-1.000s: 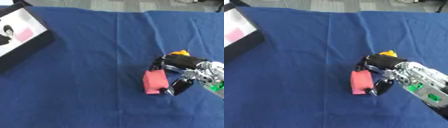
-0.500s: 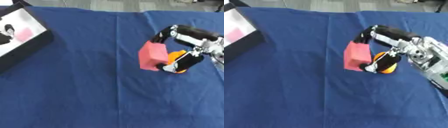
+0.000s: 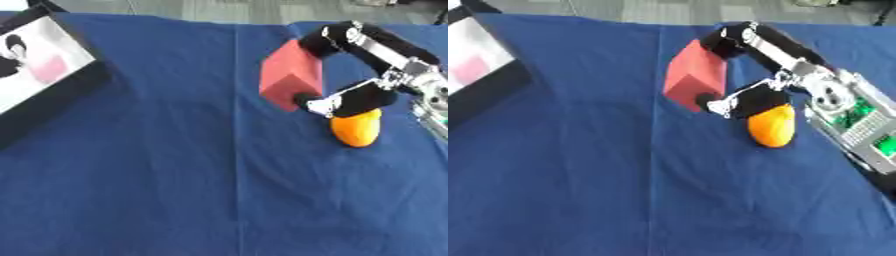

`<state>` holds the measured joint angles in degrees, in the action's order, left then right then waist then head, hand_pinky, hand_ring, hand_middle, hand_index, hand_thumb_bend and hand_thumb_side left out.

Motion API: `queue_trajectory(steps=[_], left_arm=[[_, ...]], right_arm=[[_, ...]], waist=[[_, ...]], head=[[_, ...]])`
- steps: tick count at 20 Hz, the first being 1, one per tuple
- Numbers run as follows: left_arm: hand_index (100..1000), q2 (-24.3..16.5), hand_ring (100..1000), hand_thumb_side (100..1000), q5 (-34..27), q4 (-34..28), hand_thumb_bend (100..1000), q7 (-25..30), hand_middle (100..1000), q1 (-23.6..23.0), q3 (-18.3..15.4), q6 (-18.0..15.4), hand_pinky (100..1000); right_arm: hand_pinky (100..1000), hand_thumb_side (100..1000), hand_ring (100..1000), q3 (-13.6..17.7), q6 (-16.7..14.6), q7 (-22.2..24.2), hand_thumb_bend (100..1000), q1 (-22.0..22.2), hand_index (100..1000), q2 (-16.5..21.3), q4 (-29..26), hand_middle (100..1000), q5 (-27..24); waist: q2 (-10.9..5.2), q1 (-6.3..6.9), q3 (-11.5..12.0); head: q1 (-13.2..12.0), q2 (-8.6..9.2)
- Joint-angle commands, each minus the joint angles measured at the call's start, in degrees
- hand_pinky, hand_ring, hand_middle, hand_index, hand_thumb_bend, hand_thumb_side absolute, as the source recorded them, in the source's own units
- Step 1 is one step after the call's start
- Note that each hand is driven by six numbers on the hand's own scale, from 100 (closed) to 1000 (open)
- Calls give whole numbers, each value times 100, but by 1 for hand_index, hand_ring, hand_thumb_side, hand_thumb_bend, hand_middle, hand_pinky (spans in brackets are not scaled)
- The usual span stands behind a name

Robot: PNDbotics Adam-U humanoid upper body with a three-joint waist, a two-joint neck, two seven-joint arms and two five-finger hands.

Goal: Pick up the objects with one hand, pass them to the other hand, and then place them into the box on the other side of the table.

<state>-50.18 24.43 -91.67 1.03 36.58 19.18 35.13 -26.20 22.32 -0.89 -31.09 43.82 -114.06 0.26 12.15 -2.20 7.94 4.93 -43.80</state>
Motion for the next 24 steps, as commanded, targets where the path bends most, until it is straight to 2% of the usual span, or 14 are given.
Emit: queue_trajectory(steps=[1,4,5,6,9,13,16,21,24], left_arm=[[796,-262,785,513,-118,-163,100,-41,758,147,-132,-6,928],[798,-247,775,537,-225,-247,100,-40,750,224,-123,-30,924],[798,-235,774,541,-271,-283,100,-31,749,258,-115,-50,923],[798,-226,773,539,-312,-320,100,-22,748,292,-104,-71,922],[803,-198,768,555,-415,-473,100,46,745,399,-35,-135,919],[815,-169,759,586,-639,-798,100,332,738,539,92,-267,911],[831,-155,760,613,-885,-1080,100,693,742,652,218,-373,914],[855,-126,756,674,-1319,-1460,100,1342,743,876,433,-400,916],[871,-70,762,703,-1436,-1680,100,1681,760,1054,608,-399,916]], right_arm=[[793,100,678,-106,144,-421,340,-98,520,-20,-53,376,-320],[784,100,677,-268,210,-710,321,-97,521,-106,-53,373,-711],[781,100,677,-326,213,-785,348,-101,521,-130,-53,371,-831],[780,100,677,-376,214,-858,313,-106,521,-158,-53,372,-947],[779,100,676,-500,142,-1083,308,-141,521,-219,-53,369,-1194],[776,100,672,-670,-252,-1389,293,-193,522,-256,-53,368,-1341],[771,100,668,-773,-663,-1564,280,-254,522,-300,-53,367,-1390],[765,100,664,-905,-1277,-1802,263,-360,524,-341,-53,370,-1433],[760,100,663,-998,-1508,-1935,255,-399,526,-391,-53,373,-1457]], waist=[[-179,78,30],[-184,84,84],[-185,87,105],[-185,91,124],[-181,105,176],[-178,119,229],[-179,127,252],[-188,157,286],[-201,173,305]], head=[[8,-31],[26,-31],[33,-31],[40,-31],[45,-31],[55,-31],[68,-31],[73,-31],[79,-31]])
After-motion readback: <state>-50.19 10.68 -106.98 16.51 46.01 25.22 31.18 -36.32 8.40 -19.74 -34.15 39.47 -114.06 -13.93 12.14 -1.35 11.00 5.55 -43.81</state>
